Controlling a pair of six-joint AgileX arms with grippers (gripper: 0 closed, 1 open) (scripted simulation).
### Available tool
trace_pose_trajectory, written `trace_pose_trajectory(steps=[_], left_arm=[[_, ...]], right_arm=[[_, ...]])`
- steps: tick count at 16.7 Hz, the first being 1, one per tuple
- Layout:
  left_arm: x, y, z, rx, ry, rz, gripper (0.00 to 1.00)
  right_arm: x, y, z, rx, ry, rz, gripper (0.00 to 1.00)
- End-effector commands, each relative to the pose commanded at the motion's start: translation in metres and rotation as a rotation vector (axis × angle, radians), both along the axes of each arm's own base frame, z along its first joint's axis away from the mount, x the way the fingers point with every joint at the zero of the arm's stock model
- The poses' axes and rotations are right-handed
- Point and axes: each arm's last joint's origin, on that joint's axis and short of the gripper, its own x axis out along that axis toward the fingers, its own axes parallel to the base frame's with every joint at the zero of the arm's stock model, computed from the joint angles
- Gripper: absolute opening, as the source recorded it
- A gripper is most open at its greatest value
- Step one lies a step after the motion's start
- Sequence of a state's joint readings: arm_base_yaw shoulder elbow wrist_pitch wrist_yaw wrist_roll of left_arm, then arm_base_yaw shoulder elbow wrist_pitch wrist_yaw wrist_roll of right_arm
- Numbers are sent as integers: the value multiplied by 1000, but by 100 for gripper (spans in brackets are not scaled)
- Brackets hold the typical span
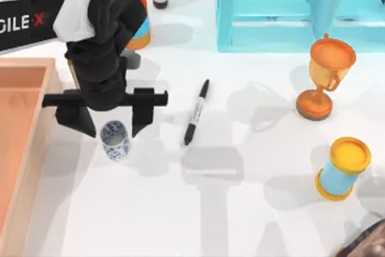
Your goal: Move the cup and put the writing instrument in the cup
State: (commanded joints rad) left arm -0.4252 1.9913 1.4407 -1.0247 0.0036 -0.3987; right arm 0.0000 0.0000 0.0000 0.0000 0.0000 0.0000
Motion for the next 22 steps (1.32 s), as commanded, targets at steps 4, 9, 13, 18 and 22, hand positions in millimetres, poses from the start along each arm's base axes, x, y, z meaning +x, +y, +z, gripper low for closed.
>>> trace_pose_trajectory(steps=[4, 9, 13, 18, 22], left_arm=[[0, 0, 0, 0, 0, 0, 100], [0, 0, 0, 0, 0, 0, 100], [3, -1, 8, 3, 4, 4, 100], [12, -6, 69, 6, 11, 3, 100], [6, -3, 128, 4, 8, 1, 100]], right_arm=[[0, 0, 0, 0, 0, 0, 100], [0, 0, 0, 0, 0, 0, 100], [0, 0, 0, 0, 0, 0, 100], [0, 0, 0, 0, 0, 0, 100], [0, 0, 0, 0, 0, 0, 100]])
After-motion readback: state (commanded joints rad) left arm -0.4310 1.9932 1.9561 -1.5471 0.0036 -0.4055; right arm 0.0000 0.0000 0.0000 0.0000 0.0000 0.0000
